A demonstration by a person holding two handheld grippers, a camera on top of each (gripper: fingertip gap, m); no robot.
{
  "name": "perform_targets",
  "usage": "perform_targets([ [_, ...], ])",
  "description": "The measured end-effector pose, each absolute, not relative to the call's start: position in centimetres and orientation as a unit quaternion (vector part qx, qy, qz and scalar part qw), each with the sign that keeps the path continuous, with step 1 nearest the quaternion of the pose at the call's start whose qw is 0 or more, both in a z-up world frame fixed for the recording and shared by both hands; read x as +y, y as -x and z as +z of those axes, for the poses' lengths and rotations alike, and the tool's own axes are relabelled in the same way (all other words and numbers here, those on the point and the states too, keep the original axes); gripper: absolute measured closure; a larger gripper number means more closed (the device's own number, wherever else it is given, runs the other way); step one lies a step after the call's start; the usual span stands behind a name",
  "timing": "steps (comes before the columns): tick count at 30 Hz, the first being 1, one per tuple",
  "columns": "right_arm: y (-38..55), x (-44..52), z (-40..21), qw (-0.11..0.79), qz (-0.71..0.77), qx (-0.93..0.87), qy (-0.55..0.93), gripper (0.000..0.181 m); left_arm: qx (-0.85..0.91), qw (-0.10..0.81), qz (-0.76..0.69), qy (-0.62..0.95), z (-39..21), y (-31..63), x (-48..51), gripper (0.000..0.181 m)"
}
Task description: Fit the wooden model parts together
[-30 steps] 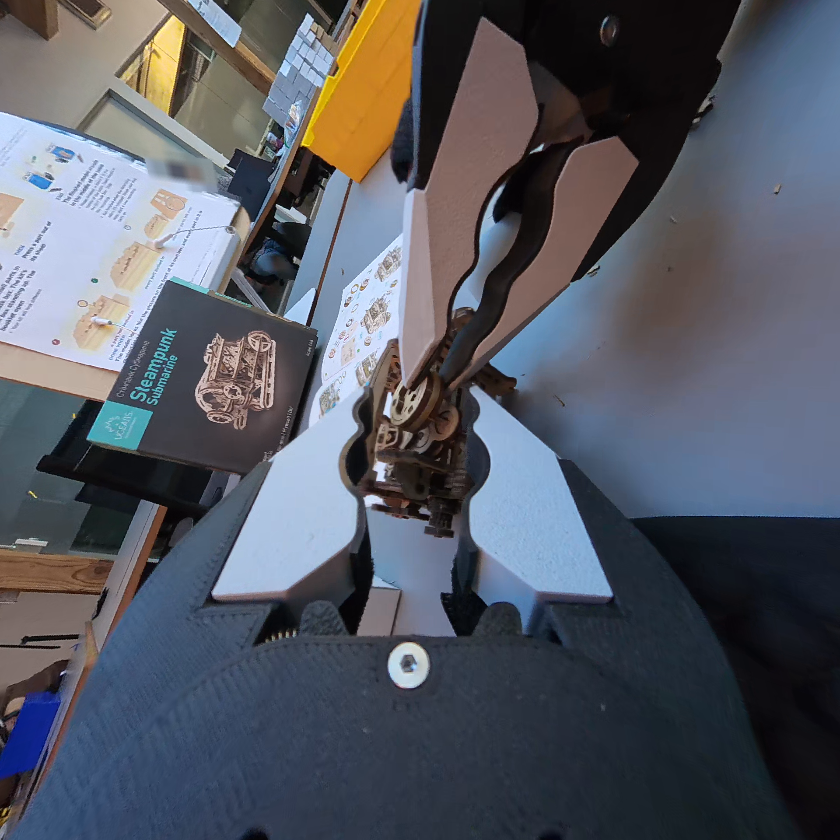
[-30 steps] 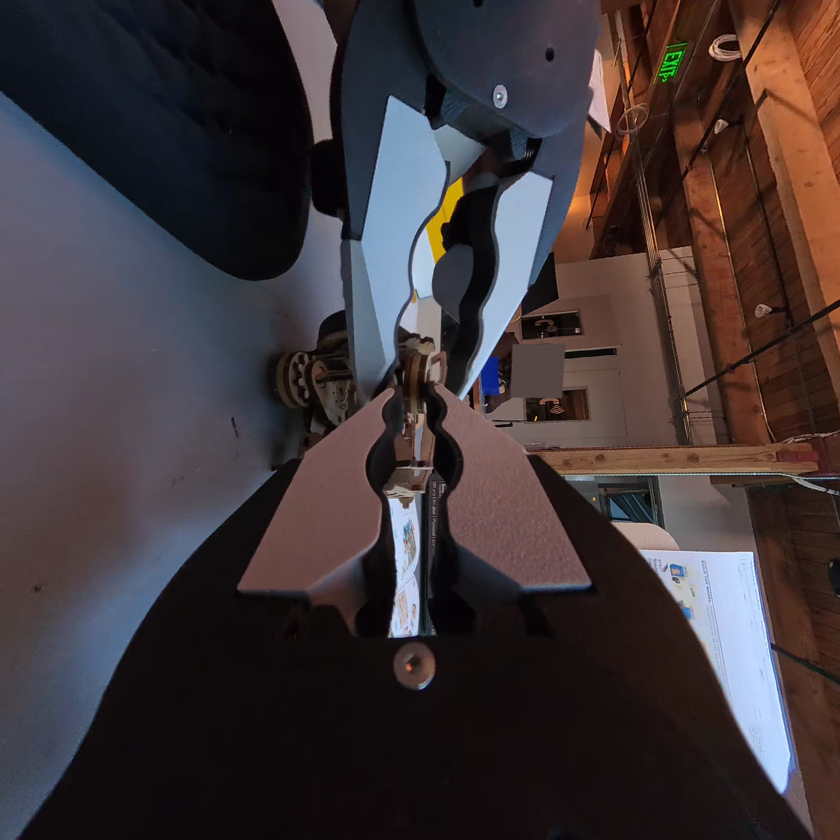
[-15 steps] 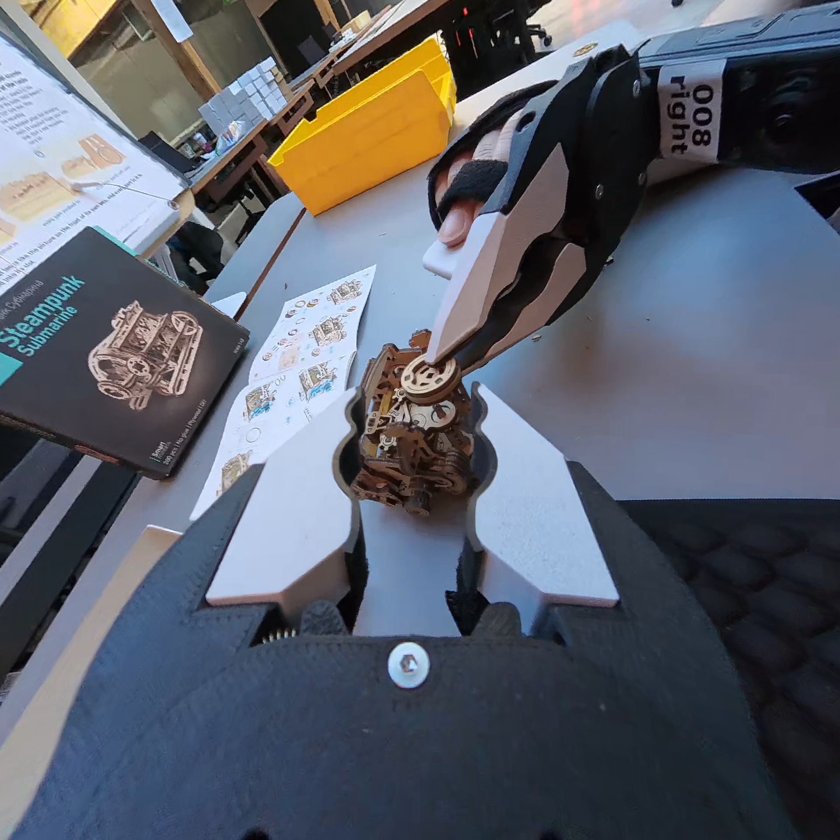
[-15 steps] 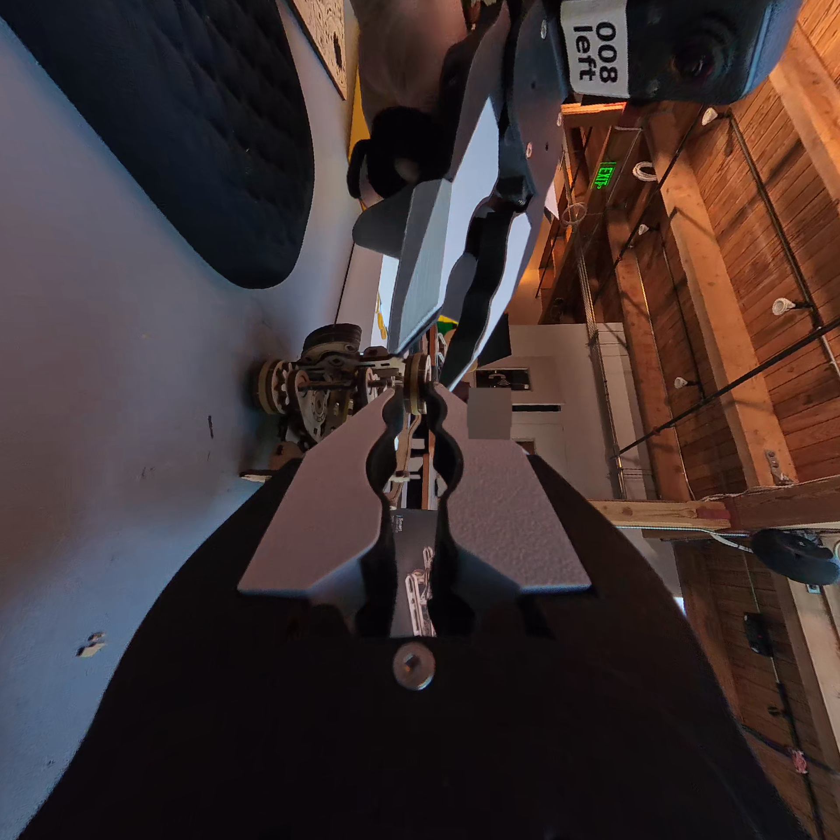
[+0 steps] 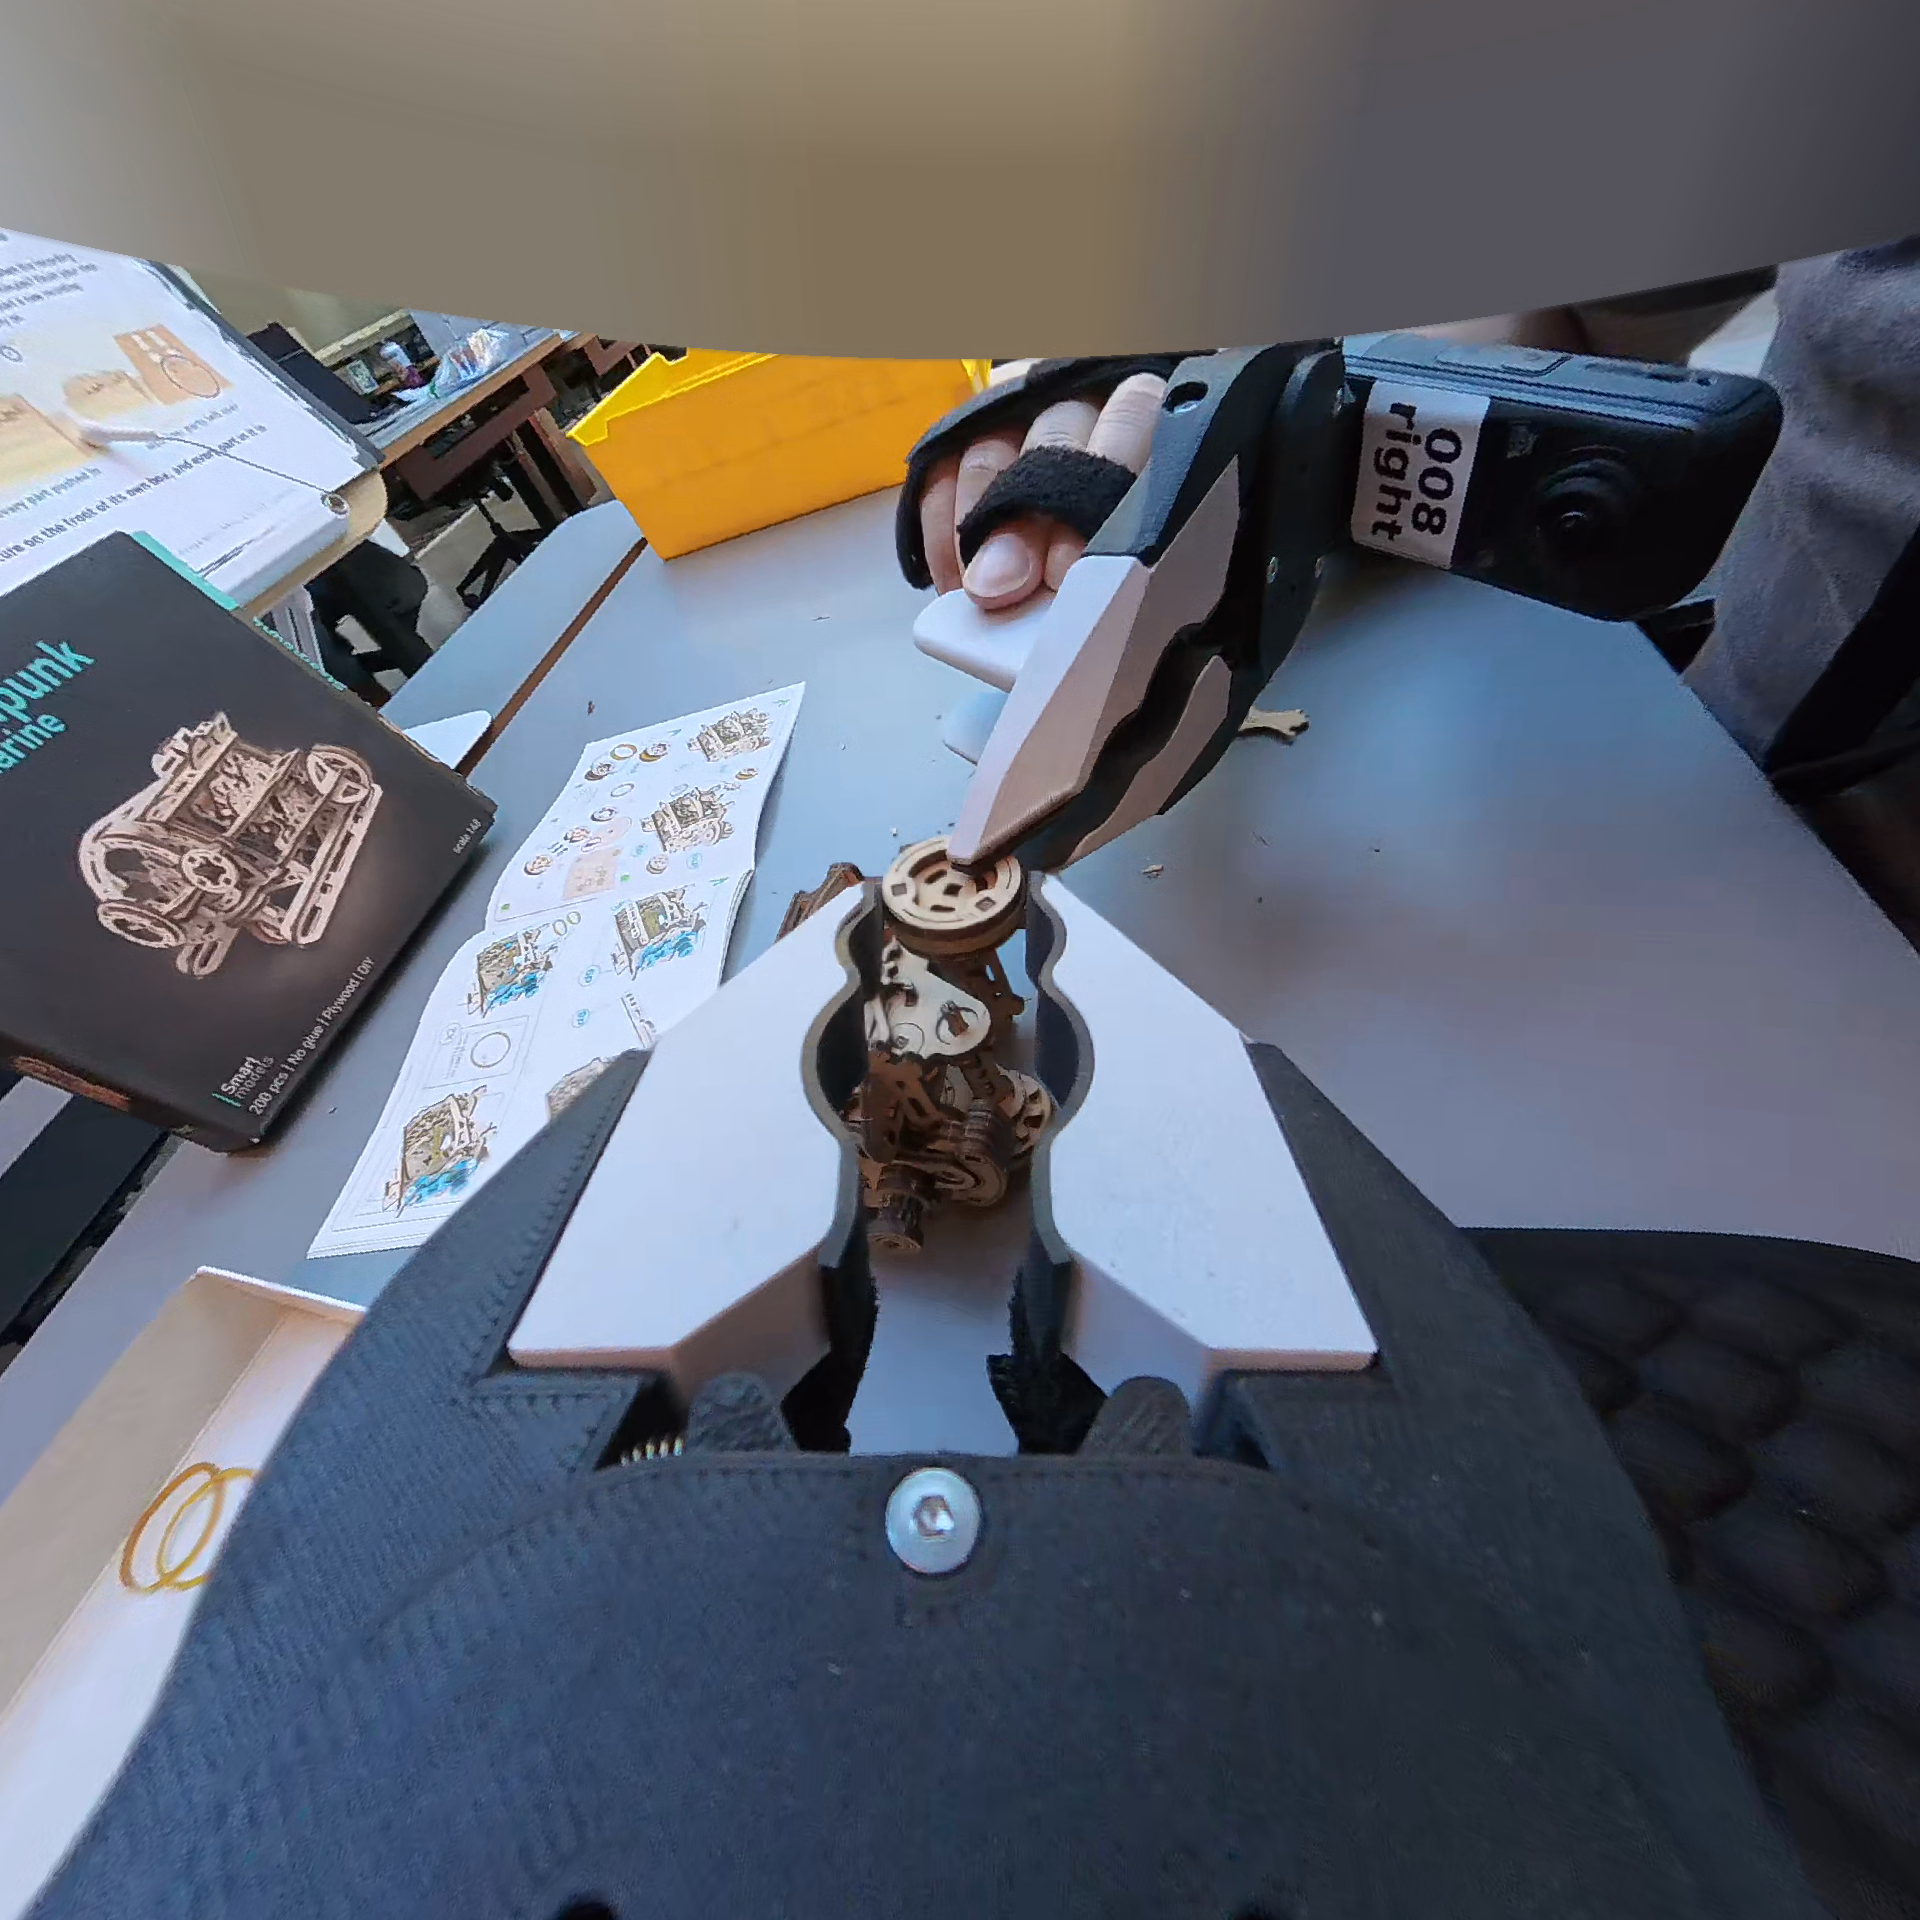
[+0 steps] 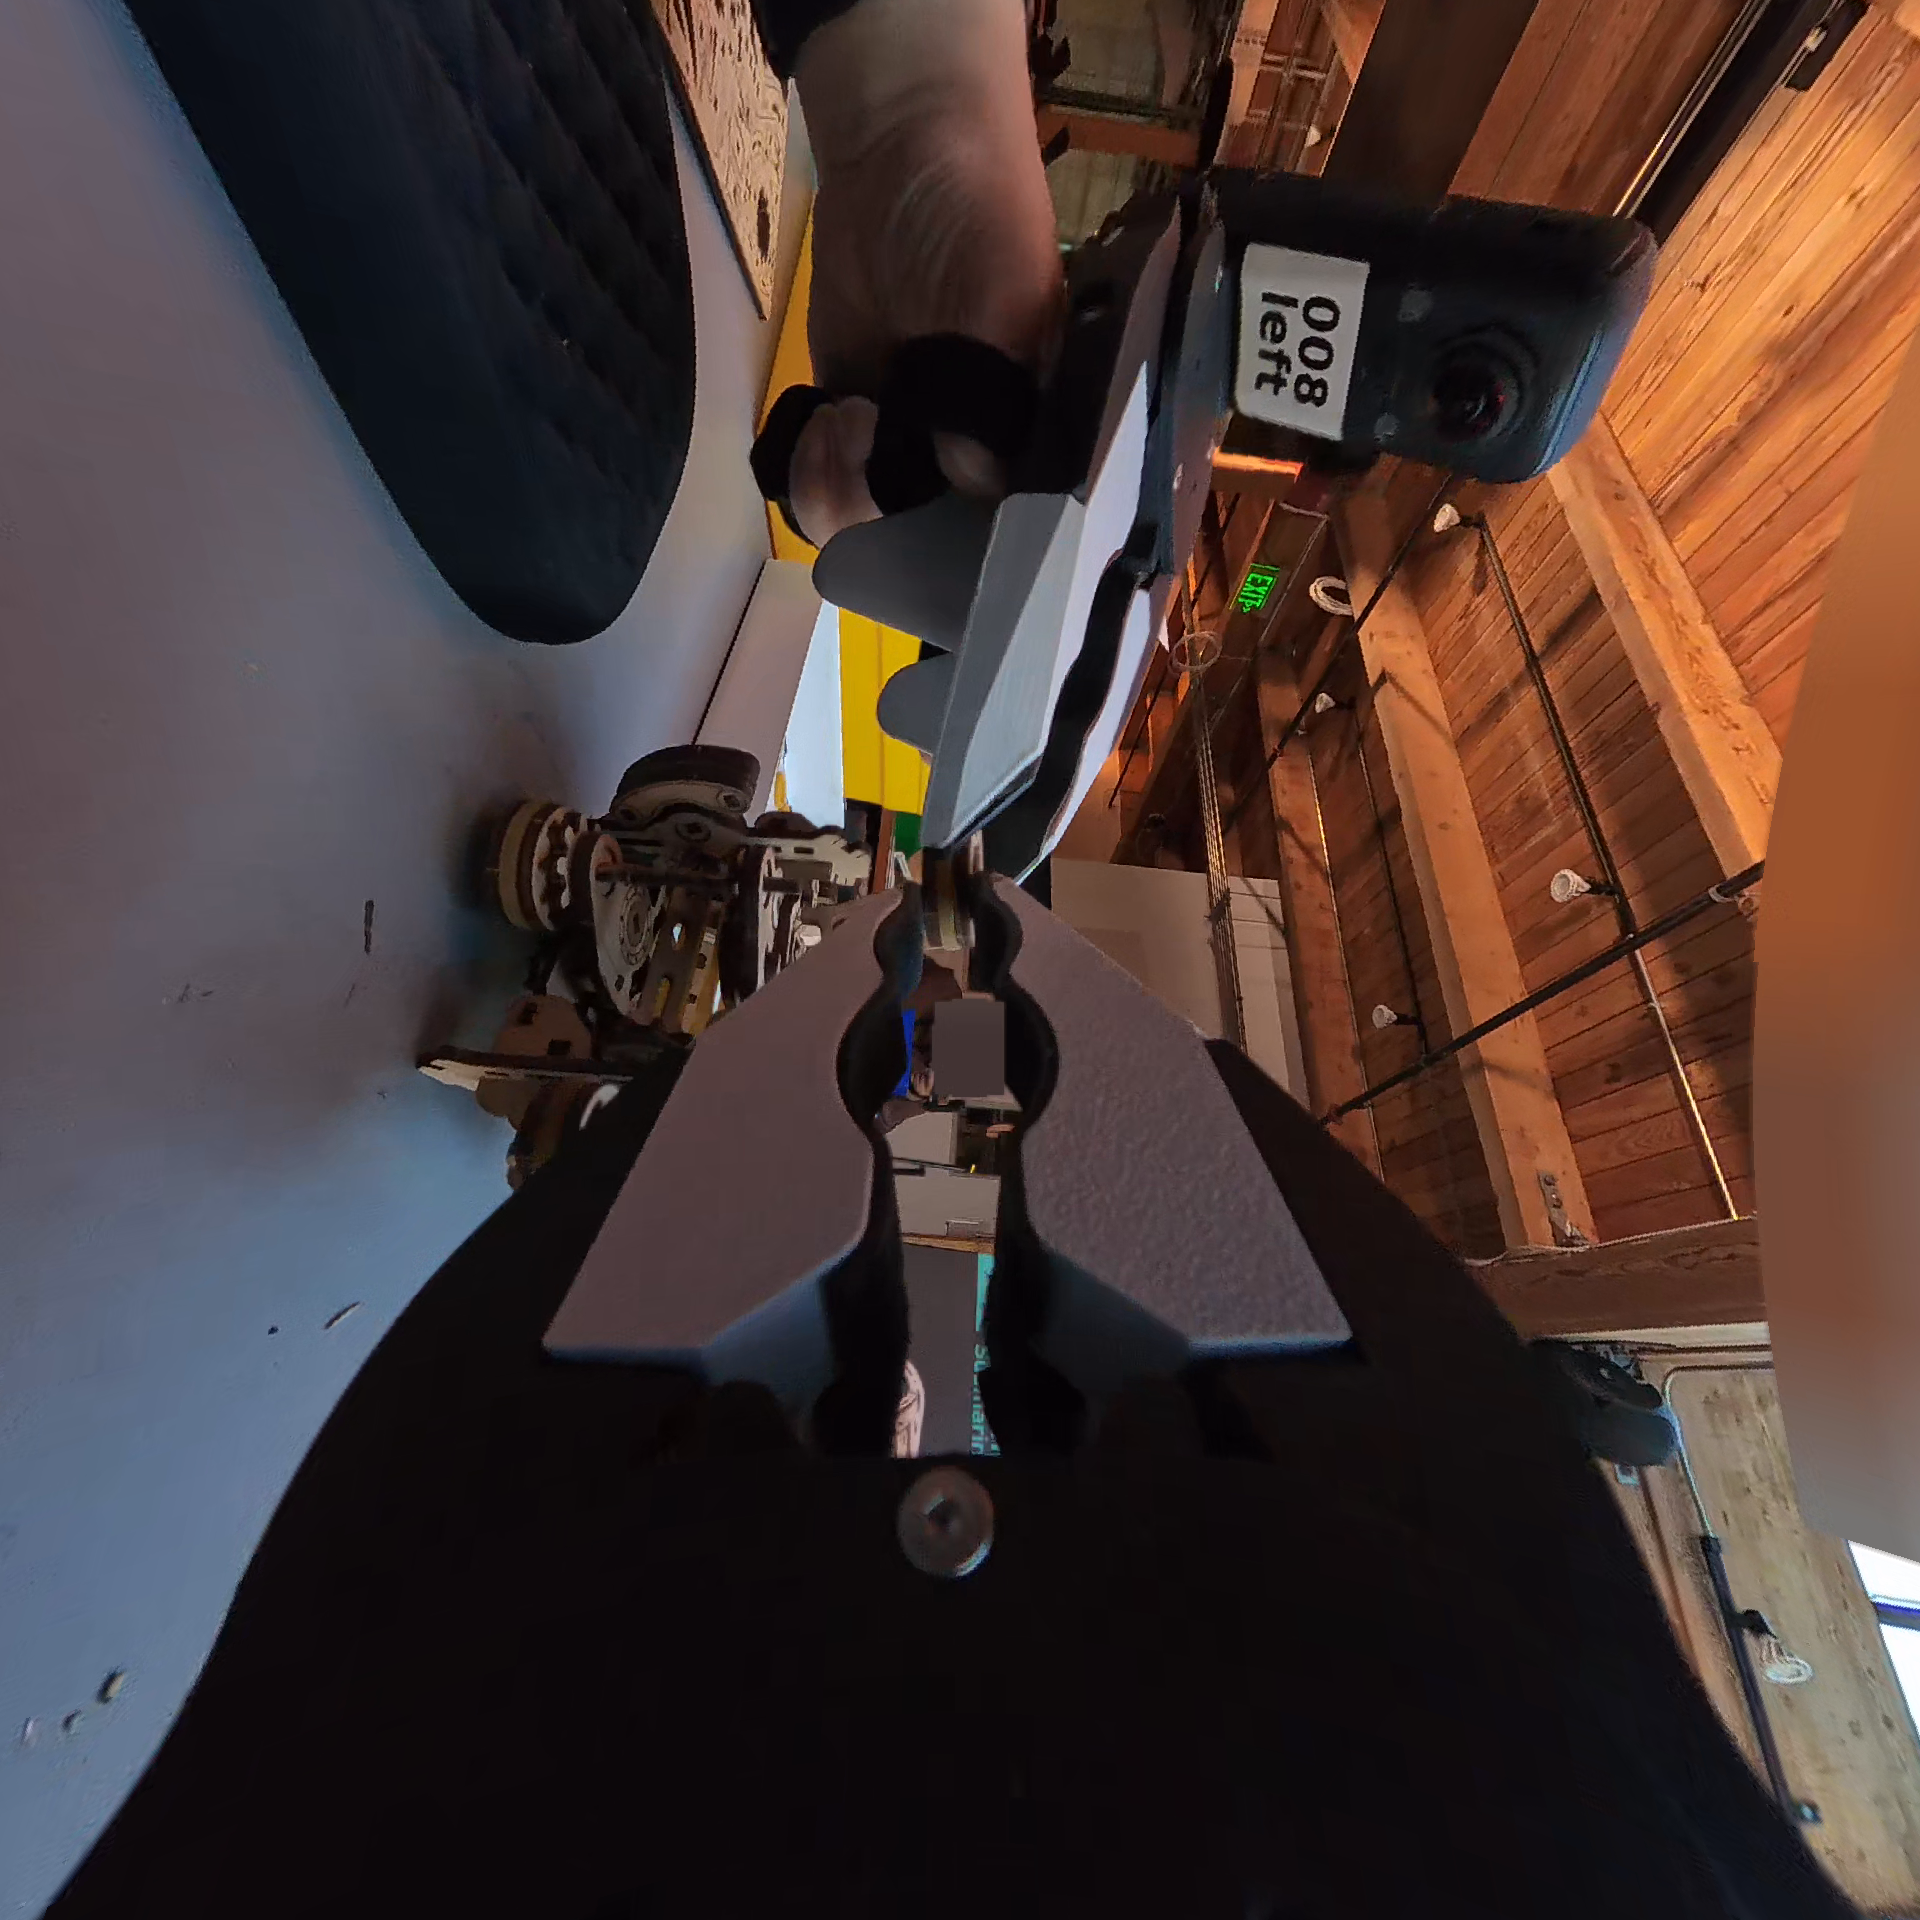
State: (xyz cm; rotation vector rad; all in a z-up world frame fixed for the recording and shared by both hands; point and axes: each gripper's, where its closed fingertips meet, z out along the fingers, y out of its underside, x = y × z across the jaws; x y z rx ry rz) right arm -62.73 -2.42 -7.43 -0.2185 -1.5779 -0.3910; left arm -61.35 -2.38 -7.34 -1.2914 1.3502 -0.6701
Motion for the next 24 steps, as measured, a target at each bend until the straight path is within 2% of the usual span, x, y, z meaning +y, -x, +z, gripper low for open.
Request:
perform_targets([
  [11, 63.1, -1.4, -9.3, 0.653, -0.128, -0.734, 0.133, 0.171, 0.601, 0.524, -0.193, 0.571, -9.3, 61.8, -1.4, 0.157],
  [24, 62.9, -1.0, -10.0, 0.626, -0.069, -0.751, 0.2, 0.169, 0.598, 0.51, -0.205, 0.583, -10.0, 61.8, -1.2, 0.156],
])
